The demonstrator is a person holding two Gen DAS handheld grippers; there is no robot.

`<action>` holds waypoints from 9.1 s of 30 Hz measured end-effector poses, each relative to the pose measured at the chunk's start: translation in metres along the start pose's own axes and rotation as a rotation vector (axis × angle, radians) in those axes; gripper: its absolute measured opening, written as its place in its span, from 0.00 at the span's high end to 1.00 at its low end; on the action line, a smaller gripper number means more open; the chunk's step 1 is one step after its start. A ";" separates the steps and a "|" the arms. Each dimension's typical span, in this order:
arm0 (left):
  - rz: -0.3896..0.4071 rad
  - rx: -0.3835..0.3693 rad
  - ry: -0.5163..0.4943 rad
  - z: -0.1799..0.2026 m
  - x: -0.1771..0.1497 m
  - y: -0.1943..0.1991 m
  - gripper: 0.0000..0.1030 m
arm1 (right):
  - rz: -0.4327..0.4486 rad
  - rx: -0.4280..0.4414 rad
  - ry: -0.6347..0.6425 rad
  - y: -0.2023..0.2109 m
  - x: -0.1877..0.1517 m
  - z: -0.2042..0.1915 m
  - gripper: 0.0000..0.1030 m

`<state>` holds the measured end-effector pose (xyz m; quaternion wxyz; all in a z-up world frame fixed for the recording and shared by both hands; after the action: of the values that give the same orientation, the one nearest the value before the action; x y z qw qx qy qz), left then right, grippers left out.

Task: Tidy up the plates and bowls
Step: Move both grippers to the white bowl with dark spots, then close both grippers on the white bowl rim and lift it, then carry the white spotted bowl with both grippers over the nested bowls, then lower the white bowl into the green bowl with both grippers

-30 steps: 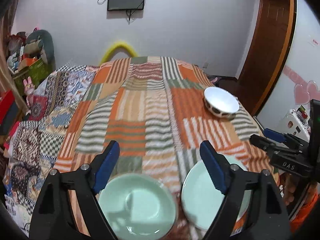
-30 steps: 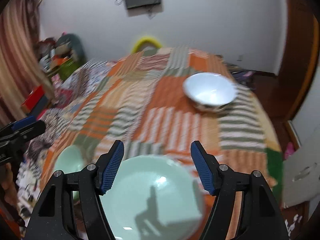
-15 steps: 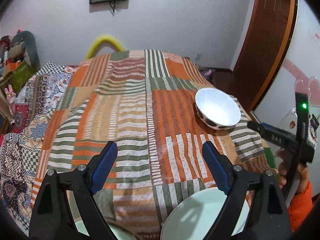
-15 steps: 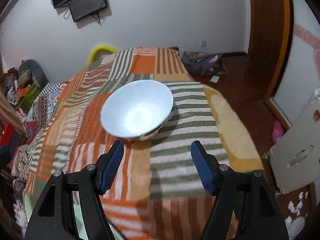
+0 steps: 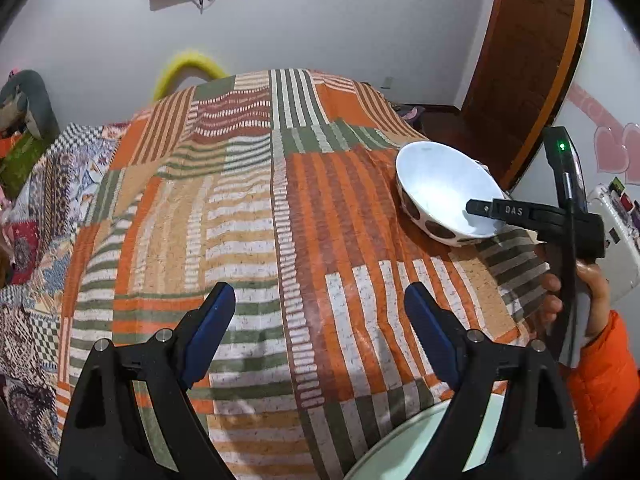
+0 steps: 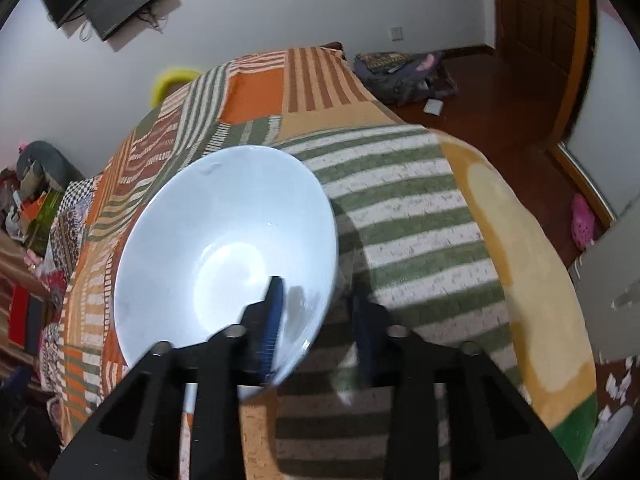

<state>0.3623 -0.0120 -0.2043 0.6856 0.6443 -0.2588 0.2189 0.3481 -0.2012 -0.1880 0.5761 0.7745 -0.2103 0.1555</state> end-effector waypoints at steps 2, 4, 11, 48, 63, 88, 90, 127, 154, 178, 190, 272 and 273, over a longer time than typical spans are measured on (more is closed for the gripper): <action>0.008 0.012 -0.021 0.004 0.002 -0.002 0.15 | 0.008 -0.027 0.053 0.004 -0.004 -0.005 0.83; 0.002 0.002 -0.033 0.008 0.004 -0.005 0.17 | 0.012 -0.042 0.106 0.007 -0.009 -0.010 0.83; -0.064 -0.075 -0.024 0.028 0.007 -0.025 0.38 | -0.037 0.043 0.192 0.027 -0.043 -0.021 0.83; -0.110 -0.177 -0.065 0.064 -0.014 0.004 0.90 | 0.021 0.041 0.234 0.083 -0.073 -0.054 0.83; 0.001 -0.149 -0.005 0.017 -0.049 0.126 0.90 | 0.102 0.119 0.308 0.141 -0.109 -0.123 0.83; 0.009 -0.030 0.162 -0.094 -0.156 0.202 0.90 | 0.016 0.276 0.416 0.128 -0.197 -0.226 0.83; 0.002 -0.017 0.170 -0.101 -0.162 0.199 0.89 | 0.000 0.280 0.423 0.123 -0.204 -0.231 0.83; -0.158 0.039 0.259 -0.137 -0.232 0.127 0.88 | -0.169 0.200 0.498 0.062 -0.259 -0.248 0.83; -0.231 0.020 0.279 -0.143 -0.241 0.104 0.77 | -0.152 0.181 0.547 0.063 -0.257 -0.252 0.78; -0.070 0.017 0.344 -0.167 -0.225 0.154 0.57 | -0.007 0.067 0.600 0.081 -0.239 -0.242 0.49; -0.134 -0.050 0.364 -0.154 -0.250 0.118 0.57 | -0.090 0.130 0.492 0.067 -0.243 -0.222 0.43; -0.100 -0.112 0.514 -0.154 -0.259 0.130 0.72 | -0.070 0.291 0.411 0.075 -0.240 -0.236 0.90; -0.100 -0.111 0.518 -0.154 -0.259 0.130 0.72 | -0.084 0.308 0.395 0.072 -0.240 -0.235 0.90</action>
<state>0.0917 0.1600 -0.2746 0.7732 0.5402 -0.0544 0.3276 0.1048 0.0416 -0.1773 0.4872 0.8156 -0.0352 0.3101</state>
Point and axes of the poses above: each gripper's, at about its wrist camera, not at the fingertips, and y roughly against the way its jaws point, z to its right, x to its top, the point moved 6 cm from there along -y, roughly the way its jaws point, and after that the axes turned 2 degrees about -y, right-handed, at the moved point
